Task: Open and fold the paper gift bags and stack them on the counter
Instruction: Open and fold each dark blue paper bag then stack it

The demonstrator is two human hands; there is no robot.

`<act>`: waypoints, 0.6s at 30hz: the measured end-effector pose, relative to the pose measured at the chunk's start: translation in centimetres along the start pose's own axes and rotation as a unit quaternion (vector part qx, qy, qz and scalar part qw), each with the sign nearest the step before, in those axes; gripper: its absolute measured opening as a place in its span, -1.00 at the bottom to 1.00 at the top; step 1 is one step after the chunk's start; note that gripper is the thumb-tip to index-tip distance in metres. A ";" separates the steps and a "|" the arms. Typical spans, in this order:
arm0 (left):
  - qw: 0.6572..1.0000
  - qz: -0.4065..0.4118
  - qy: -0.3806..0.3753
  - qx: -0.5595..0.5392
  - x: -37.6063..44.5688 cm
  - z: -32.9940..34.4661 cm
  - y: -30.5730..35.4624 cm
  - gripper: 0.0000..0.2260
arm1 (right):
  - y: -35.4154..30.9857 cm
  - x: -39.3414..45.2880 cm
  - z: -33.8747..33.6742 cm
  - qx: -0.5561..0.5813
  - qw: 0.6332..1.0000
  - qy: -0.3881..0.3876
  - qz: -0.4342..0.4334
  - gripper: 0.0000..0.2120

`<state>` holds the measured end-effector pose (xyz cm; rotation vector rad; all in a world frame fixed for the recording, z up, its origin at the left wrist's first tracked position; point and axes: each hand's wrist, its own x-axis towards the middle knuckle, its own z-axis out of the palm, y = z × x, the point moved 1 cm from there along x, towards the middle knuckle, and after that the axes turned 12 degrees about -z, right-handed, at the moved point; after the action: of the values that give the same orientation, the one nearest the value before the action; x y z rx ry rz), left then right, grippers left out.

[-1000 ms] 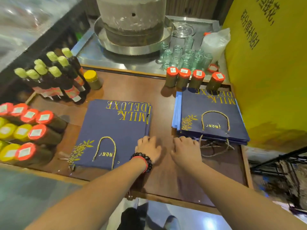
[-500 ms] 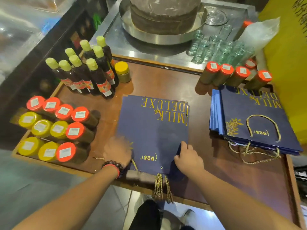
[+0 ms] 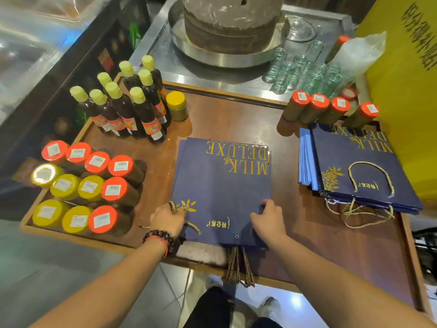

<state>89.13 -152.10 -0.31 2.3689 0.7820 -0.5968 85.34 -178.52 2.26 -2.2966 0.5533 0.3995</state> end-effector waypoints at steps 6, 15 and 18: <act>0.998 0.036 -0.041 -0.032 -0.5 -1.9 0.0 -0.73 | -0.4 -0.6 -2.8 0.166 0.986 0.023 -0.016 -0.76; 0.920 0.333 -0.171 0.119 -7.4 -8.4 6.4 -0.07 | -1.5 -3.1 -13.1 0.373 0.924 -0.025 0.086 -0.84; 0.845 0.470 -0.094 0.239 -11.2 -9.8 8.8 -0.17 | -1.2 -4.6 -16.5 0.424 0.898 -0.037 0.109 -0.85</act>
<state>88.89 -156.13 16.49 2.6615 -0.7114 -0.5925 83.93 -188.31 16.26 -1.3789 0.7642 0.2701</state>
